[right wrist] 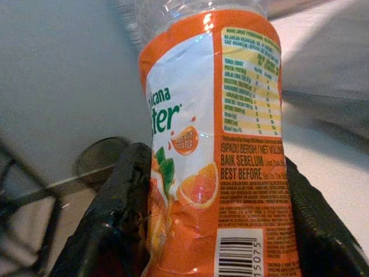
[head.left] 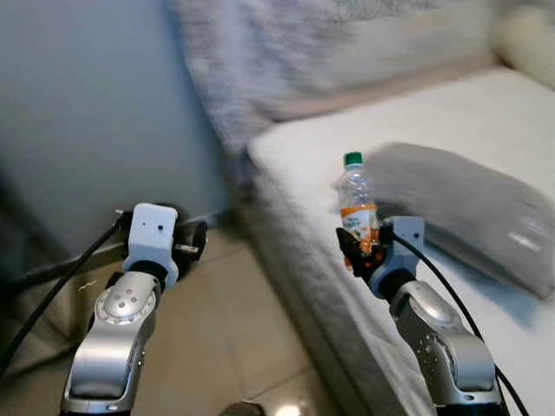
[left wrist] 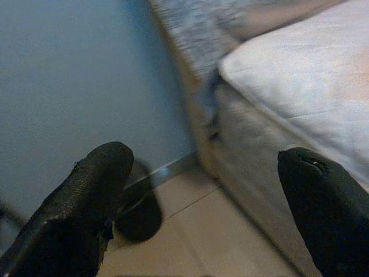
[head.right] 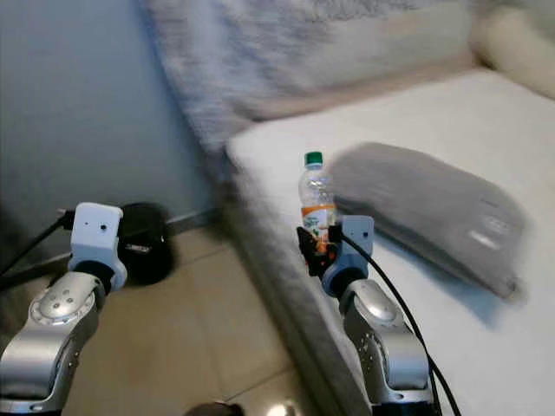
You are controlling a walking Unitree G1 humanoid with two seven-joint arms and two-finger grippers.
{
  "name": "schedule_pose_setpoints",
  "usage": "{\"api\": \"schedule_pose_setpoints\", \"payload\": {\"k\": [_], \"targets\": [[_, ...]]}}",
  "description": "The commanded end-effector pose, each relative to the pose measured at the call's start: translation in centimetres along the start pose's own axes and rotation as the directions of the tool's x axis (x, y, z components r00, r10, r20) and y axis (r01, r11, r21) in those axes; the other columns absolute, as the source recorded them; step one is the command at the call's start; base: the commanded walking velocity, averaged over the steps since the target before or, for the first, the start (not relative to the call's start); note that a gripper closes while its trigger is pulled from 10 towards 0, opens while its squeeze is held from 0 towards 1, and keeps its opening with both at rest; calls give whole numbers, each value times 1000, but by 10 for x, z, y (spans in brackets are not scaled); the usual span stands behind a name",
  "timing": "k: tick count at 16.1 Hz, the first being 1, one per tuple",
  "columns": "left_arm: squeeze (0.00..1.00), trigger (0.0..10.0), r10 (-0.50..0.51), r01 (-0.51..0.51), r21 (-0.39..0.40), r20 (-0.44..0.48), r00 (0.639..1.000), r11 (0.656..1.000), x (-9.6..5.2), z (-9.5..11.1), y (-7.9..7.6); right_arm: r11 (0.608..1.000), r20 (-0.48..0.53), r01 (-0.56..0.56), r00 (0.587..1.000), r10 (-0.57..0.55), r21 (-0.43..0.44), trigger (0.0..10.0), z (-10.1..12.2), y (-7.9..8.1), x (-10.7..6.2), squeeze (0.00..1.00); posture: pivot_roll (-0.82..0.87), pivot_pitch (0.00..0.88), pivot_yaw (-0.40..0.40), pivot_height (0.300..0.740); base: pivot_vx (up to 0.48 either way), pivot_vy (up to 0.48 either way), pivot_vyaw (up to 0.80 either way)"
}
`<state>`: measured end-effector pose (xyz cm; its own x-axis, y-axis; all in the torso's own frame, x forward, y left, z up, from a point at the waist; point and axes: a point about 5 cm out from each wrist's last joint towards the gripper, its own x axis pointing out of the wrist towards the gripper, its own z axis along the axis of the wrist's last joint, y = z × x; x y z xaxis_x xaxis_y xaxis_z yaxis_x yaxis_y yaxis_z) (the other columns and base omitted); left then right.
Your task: Clean up the room
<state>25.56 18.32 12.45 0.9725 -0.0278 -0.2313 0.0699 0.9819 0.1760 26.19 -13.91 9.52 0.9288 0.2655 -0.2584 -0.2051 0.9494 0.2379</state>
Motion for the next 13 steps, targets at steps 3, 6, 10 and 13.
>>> {"api": "schedule_pose_setpoints", "payload": {"k": [3,6,10,13], "targets": [[0,10000,-1,1,-24,-12,1000,1000,0,-1,0,999,9,-3,1000,4,-35,10000,6,0,1,0,-14,0,50,740,0,0,783],[0,10000,-12,12,-40,-2,1000,999,1,1,-2,999,-12,-16,1000,16,-35,10000,4,3,3,0,-17,0,51,740,92,0,781],[0,10000,-9,9,-44,1,1000,999,3,2,-1,999,-32,-7,999,6,-53,10000,2,5,5,0,-16,0,51,740,366,0,580],[0,10000,-7,7,-42,3,1000,999,5,3,-1,1000,-22,1,1000,-2,-31,10000,3,3,7,0,-13,0,49,740,404,0,0]]}}
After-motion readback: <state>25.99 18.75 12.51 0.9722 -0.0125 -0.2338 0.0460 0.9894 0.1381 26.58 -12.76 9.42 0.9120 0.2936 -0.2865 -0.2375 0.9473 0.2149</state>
